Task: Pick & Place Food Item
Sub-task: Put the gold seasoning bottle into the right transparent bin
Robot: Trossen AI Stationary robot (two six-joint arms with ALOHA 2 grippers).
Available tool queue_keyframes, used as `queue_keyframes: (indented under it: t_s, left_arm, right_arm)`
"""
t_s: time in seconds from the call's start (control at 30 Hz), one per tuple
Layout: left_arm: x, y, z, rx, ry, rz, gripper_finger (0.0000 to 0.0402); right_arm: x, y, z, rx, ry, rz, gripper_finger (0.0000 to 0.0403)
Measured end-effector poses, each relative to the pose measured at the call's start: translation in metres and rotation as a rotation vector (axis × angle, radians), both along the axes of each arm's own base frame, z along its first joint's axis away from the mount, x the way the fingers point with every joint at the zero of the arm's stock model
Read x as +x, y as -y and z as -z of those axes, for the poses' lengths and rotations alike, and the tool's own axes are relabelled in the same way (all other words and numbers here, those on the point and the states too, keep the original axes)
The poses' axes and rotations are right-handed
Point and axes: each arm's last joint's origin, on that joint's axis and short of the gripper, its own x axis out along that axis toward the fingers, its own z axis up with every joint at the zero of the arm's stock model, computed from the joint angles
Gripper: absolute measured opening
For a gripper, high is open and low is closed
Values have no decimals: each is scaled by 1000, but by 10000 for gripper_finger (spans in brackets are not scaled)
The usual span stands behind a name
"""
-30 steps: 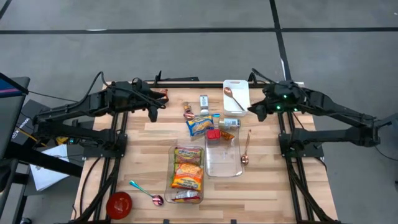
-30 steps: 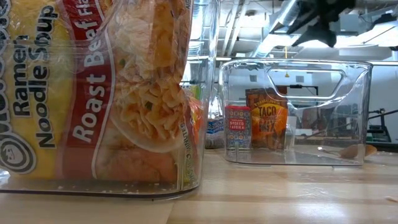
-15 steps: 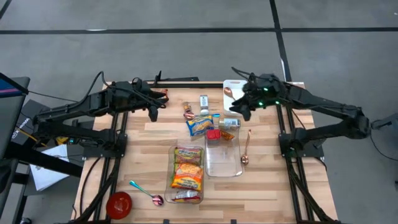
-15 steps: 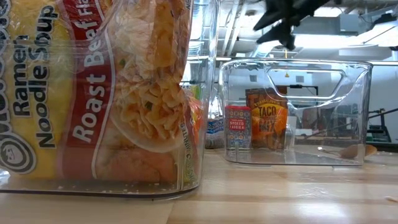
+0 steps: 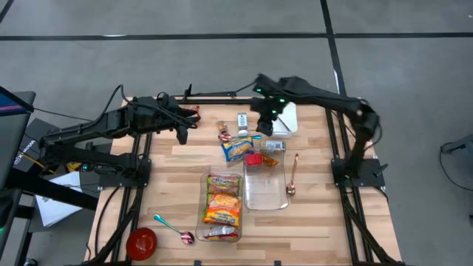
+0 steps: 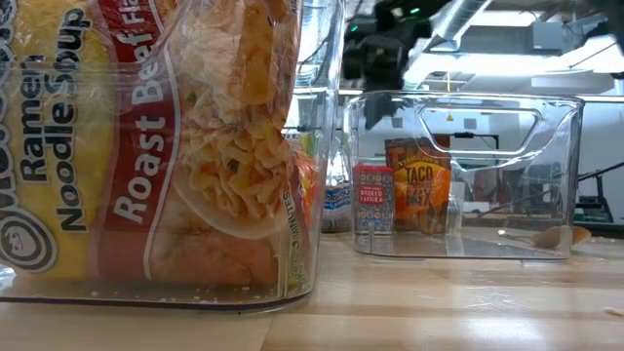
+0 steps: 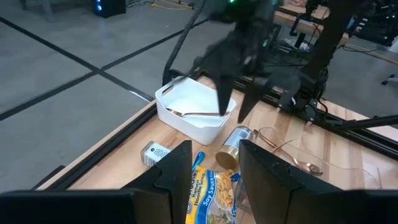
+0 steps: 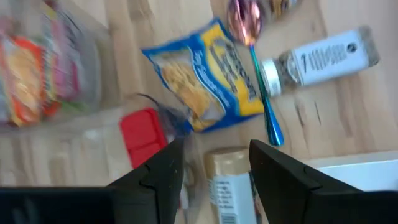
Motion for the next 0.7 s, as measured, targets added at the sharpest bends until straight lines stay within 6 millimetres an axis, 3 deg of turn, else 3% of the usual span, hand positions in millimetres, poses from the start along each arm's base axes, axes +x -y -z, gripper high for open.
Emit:
queue_keyframes:
  t_s: [0.27,0.43,0.7]
  left_arm:
    - [0,0,0,0,0,0,127]
    - [0,0,0,0,0,2,127]
    - [0,1,0,3,-2,8,127]
  right_arm:
    - [40,8,38,22,-235,-144,175]
    - [42,4,63,30,-333,-203,179]
    - [43,6,68,-43,-355,-196,197]
